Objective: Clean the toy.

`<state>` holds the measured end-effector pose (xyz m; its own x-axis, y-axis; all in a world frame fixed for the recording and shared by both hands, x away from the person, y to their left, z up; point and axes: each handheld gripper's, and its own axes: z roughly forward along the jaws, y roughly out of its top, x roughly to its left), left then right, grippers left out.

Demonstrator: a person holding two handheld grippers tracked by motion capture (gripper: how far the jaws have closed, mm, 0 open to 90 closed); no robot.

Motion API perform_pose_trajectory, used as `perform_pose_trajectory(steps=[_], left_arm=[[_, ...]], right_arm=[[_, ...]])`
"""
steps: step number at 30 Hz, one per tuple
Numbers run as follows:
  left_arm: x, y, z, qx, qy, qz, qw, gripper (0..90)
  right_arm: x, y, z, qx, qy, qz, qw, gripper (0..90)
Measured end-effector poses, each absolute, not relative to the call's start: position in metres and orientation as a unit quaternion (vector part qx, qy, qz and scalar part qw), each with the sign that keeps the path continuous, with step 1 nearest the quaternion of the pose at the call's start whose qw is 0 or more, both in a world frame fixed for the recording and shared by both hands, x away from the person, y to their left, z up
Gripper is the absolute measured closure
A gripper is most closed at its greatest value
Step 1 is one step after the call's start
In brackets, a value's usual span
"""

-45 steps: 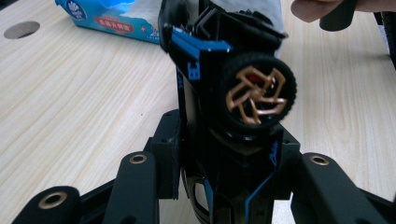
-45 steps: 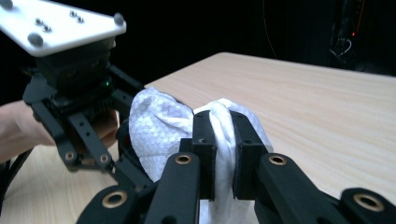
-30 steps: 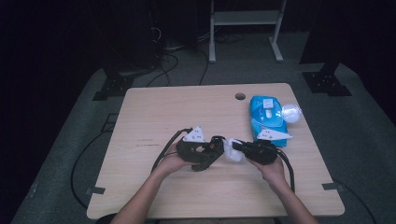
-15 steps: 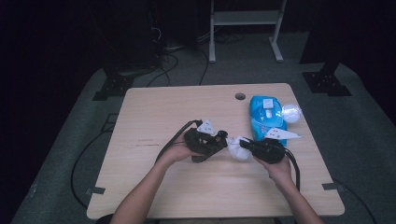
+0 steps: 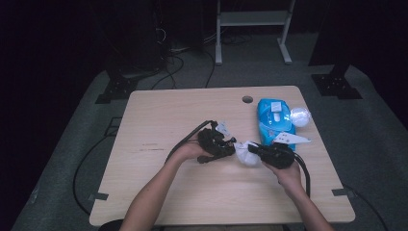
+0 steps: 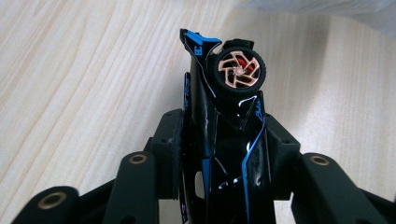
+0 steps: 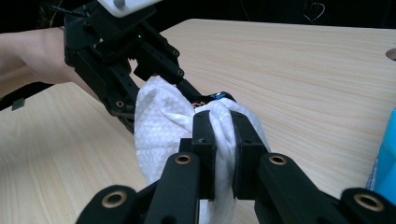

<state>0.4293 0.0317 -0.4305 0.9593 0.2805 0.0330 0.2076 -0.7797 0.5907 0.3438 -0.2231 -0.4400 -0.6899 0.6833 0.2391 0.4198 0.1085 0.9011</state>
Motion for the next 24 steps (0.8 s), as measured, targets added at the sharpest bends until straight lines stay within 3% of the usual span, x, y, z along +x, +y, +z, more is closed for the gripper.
perform_pose_trajectory(steps=[8, 15, 24], left_arm=[[0.431, 0.058, -0.413, 0.912, 0.157, 0.022, 0.379, 39.1], [0.441, 0.084, -0.416, 0.89, 0.208, 0.013, 0.405, 37.1], [0.432, 0.086, -0.423, 0.885, 0.208, 0.022, 0.416, 37.8]], right_arm=[[0.343, -0.227, -0.44, 0.375, 0.735, 0.552, 0.12, 81.6], [0.343, -0.231, -0.44, 0.378, 0.734, 0.551, 0.12, 81.6], [0.342, -0.233, -0.439, 0.376, 0.74, 0.544, 0.125, 81.6]])
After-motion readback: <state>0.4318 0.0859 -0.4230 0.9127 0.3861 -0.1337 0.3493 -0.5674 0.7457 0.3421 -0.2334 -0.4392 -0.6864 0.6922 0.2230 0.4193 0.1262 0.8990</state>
